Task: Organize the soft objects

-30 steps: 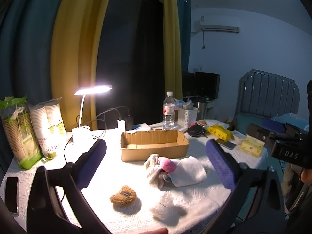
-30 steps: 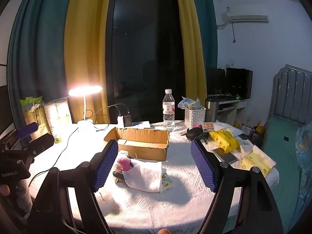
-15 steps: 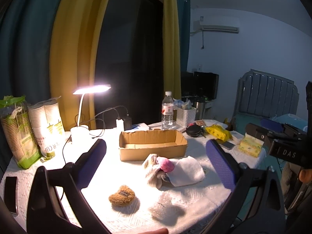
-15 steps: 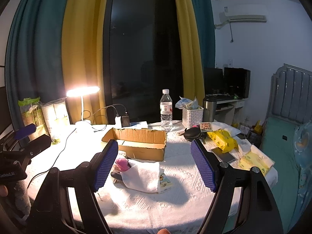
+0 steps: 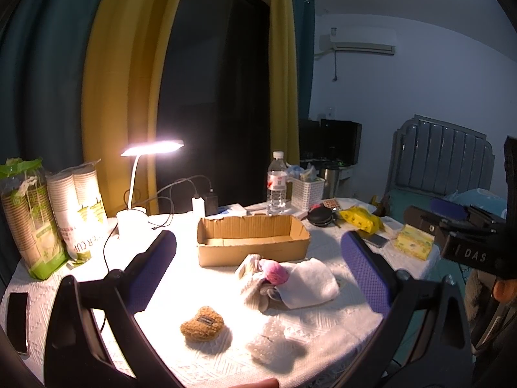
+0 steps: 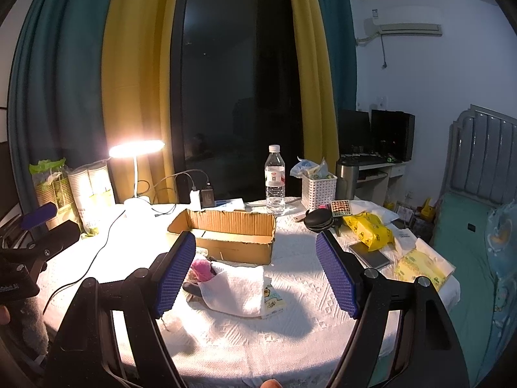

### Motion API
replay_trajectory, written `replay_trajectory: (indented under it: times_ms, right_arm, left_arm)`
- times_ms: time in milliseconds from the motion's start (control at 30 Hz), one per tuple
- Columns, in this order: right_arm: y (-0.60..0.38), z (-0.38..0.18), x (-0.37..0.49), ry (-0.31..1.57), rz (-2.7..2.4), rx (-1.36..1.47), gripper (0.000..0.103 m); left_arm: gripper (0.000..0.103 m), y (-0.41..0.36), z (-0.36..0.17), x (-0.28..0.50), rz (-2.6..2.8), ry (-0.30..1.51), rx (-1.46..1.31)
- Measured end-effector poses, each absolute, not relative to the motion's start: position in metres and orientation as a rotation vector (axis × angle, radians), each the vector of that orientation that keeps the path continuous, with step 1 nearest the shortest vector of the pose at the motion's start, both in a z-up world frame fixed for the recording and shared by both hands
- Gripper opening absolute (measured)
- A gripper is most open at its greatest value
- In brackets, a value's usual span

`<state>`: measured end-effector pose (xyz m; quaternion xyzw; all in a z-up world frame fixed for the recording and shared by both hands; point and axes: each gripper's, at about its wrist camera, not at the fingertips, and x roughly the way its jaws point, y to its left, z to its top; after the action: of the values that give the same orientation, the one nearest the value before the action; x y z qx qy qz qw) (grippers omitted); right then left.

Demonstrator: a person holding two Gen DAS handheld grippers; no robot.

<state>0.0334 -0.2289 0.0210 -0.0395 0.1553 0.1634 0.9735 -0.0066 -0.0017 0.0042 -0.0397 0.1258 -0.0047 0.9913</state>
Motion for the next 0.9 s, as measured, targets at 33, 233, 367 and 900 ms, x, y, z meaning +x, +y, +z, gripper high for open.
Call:
replay_trajectory:
  times_ms: [33,233,367,900]
  right_arm:
    - [-0.229,0.021,0.0332,0.313,0.331,-0.08,0.08]
    - [-0.2284,0.0209,0.0333,0.315,0.332,-0.082,0.08]
    - [-0.2285,0.0209,0.0332,0.314,0.333,-0.081,0.08]
    - [-0.2286,0.0212,0.0333,0.316,0.333,-0.08,0.08]
  left_arm:
    - [0.102,-0.0014,0.0041,-0.0066,-0.009,0.251,-0.078]
    - [0.102,-0.0008,0.0042,-0.0076,-0.011,0.248,-0.077]
    - [0.102,-0.0006,0.0046,-0.0081,-0.015,0.247,-0.075]
    - [0.102,0.0,0.006,-0.0099,-0.023,0.235,-0.069]
